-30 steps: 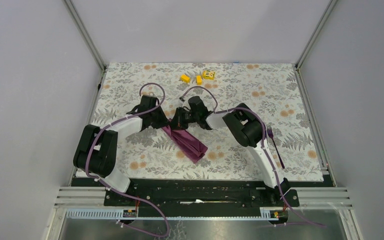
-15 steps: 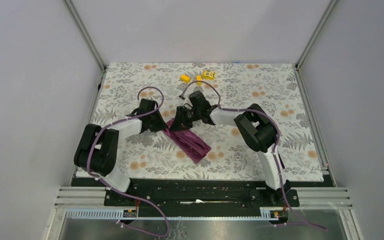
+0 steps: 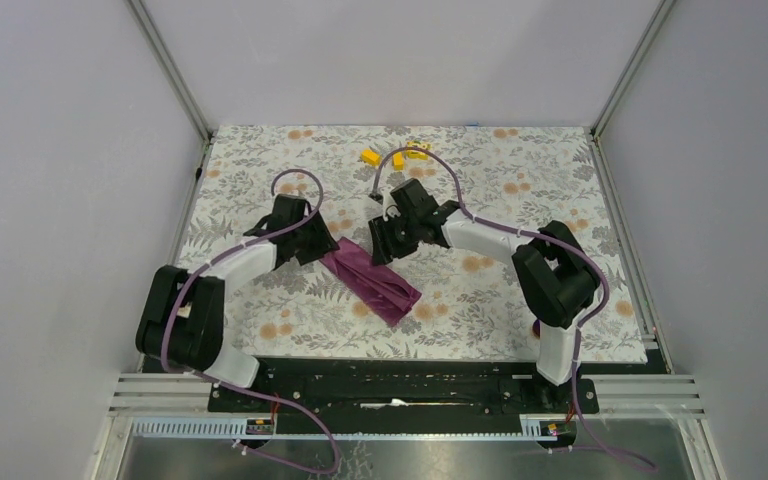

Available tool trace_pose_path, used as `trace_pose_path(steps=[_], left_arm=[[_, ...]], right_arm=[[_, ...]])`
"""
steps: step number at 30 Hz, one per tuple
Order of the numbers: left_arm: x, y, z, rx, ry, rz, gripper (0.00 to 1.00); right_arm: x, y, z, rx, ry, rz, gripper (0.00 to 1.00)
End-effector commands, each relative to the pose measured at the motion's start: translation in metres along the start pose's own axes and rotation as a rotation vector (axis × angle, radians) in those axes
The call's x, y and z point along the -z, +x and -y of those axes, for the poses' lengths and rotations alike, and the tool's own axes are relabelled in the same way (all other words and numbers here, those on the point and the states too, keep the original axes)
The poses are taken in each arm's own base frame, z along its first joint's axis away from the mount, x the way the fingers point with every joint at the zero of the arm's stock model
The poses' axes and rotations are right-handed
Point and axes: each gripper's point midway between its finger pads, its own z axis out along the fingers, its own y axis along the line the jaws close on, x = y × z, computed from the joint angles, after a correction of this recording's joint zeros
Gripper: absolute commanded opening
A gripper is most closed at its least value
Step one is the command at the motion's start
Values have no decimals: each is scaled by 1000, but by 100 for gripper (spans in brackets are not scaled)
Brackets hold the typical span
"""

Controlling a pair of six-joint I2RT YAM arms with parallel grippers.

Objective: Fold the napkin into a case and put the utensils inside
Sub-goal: Grasp the top corner of the smaller rectangle folded napkin from the folded napkin.

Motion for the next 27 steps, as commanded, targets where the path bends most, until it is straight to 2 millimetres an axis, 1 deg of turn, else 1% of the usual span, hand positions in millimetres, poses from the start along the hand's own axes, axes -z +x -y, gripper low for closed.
trace_pose_path(steps=[1,2,4,5,7,8,10,13,14,18,22,26,27], left_arm=[[28,-10,13,-30,51,37,55],[32,-9,13,-30,49,39,55],[40,-3,10,-26,53,34,56],[42,4,8,-21,60,20,56],[43,24,3,1,78,-29,56],[43,36,3,14,103,-65,56],[42,55,2,43,134,-110,54],[40,74,3,59,155,-135,53],[40,78,5,66,165,-142,51],[35,93,12,91,206,-160,43],[32,103,11,117,209,-167,41],[34,101,9,130,201,-142,40],[35,101,9,136,202,-139,39]], right_arm=[[7,9,23,86,109,-13,48],[5,11,24,72,116,-23,45],[3,16,27,50,128,-33,44],[4,18,26,40,124,-36,46],[4,26,19,22,78,-40,52],[4,29,15,16,53,-42,54],[1,35,10,17,23,-44,55],[-4,44,9,53,47,-55,57],[-4,45,9,75,70,-51,58],[0,44,11,155,169,-20,65],[7,38,8,218,223,-8,67],[8,38,0,293,264,2,68],[8,37,1,313,295,8,68]])
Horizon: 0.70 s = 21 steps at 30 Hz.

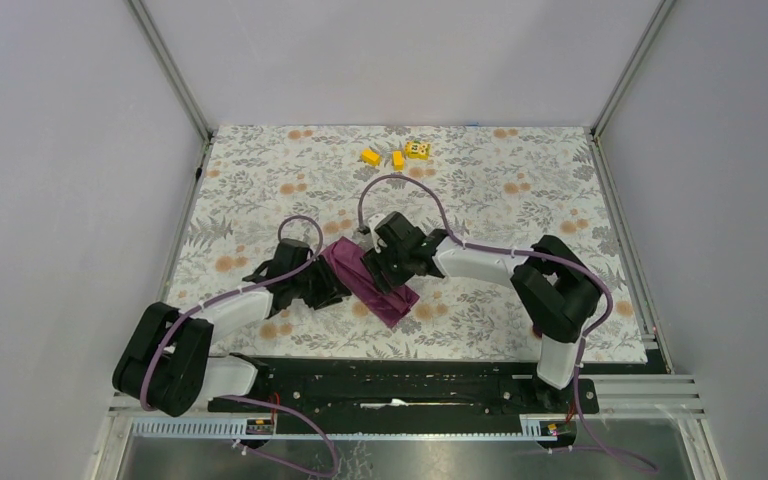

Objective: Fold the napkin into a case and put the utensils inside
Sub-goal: Grasp the top corner of the smaller rectangle folded napkin from the folded napkin.

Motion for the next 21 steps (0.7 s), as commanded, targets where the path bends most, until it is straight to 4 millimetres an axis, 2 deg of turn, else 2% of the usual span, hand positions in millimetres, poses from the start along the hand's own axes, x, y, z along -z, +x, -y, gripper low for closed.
trace_pose_path(steps=[1,4,6,8,16,21], left_arm=[[4,-8,11,21,49,52,39],[5,-7,16,30,78,52,42],[7,-5,21,42,102,39,48],[9,-4,27,55,125,33,49],[16,-11,47,106,158,19,39],[17,-19,56,120,183,40,36]], right_arm=[[17,-21,-1,117,125,70,68],[22,-24,-2,184,212,88,68],[25,-26,-6,214,225,92,69],[25,-24,-11,238,235,84,69],[14,-13,-19,323,272,55,64],[6,-7,-18,329,273,49,55]])
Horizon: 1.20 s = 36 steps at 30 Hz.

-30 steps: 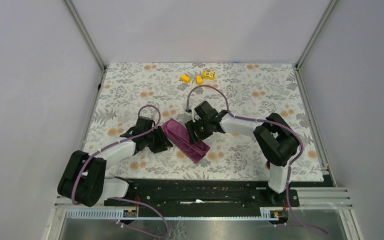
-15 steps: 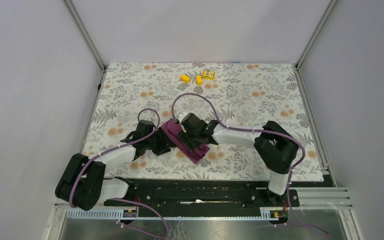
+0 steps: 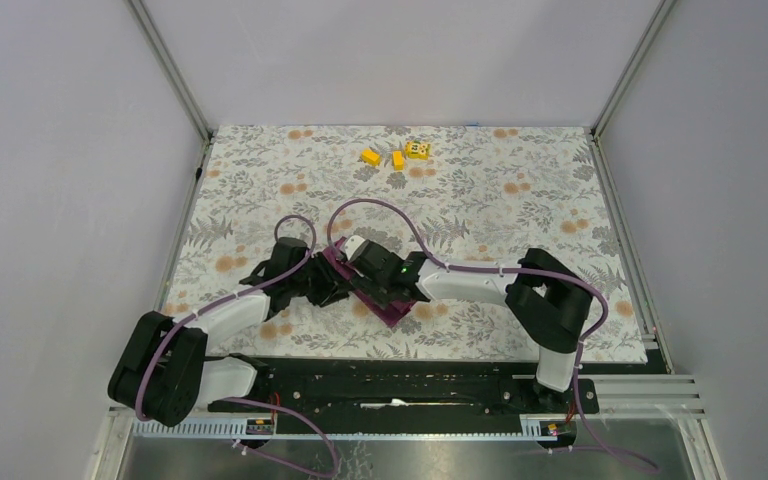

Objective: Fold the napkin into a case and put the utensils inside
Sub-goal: Grasp the top corner of the smaller rectangle folded napkin from the folded napkin.

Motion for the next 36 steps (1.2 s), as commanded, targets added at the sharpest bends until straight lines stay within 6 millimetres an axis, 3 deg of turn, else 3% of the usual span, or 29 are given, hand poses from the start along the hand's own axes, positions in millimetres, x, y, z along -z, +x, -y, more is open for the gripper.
trace_pose_path(steps=[1,9,16,21,24,30,36], left_arm=[[4,-16,38,-4,106,35,36],[-12,-22,35,7,100,39,26],[-27,-14,3,10,22,20,18],[-31,-10,-19,17,-36,34,11],[-33,-7,-27,25,-51,32,7],[-35,-1,-34,39,-68,27,3],[-33,-3,-33,41,-68,42,1]], right_arm=[[-3,-12,3,15,33,36,55],[-19,0,-2,25,36,11,52],[-17,-5,0,11,50,30,29],[-5,-21,-3,-10,20,46,7],[5,-28,-10,-62,-21,36,0],[13,-34,-33,-146,-136,13,0],[1,-20,-51,-182,-205,-40,0]])
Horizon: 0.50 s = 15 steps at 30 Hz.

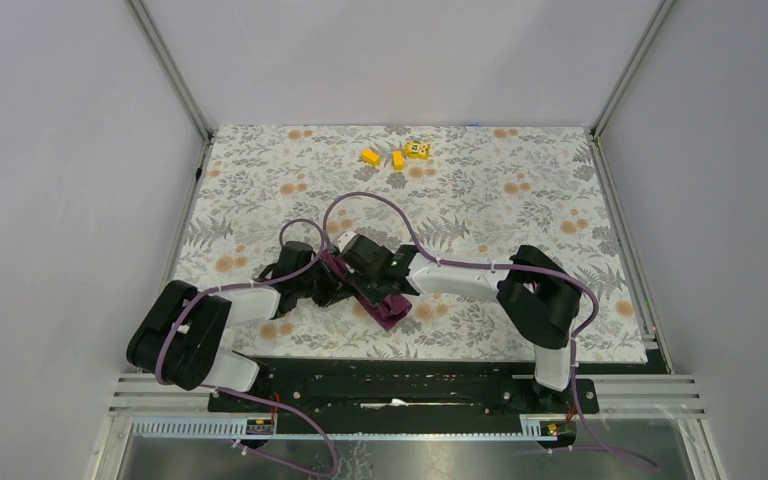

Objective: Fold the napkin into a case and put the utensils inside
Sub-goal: Grasp the top corner of the smaller rectangle folded napkin from the folded napkin.

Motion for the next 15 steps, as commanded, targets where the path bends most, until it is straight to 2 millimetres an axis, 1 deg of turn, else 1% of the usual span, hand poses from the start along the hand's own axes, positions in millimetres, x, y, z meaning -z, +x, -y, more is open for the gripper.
trace_pose_path(steps=[1,5,9,13,15], left_arm=[[-1,-1,-18,-3,-70,37,1],[1,-5,-18,-11,-76,58,1],[0,-3,-16,-12,-69,58,0],[-2,1,-16,-13,-72,56,0],[-2,2,-16,-21,-75,58,0]], right_arm=[[-2,3,-24,-55,-95,-23,0],[-9,15,-28,-85,-121,-41,0],[-12,17,-36,-154,-165,-38,0],[-20,17,-33,-240,-182,-26,0],[-27,21,-29,-285,-190,-27,0]])
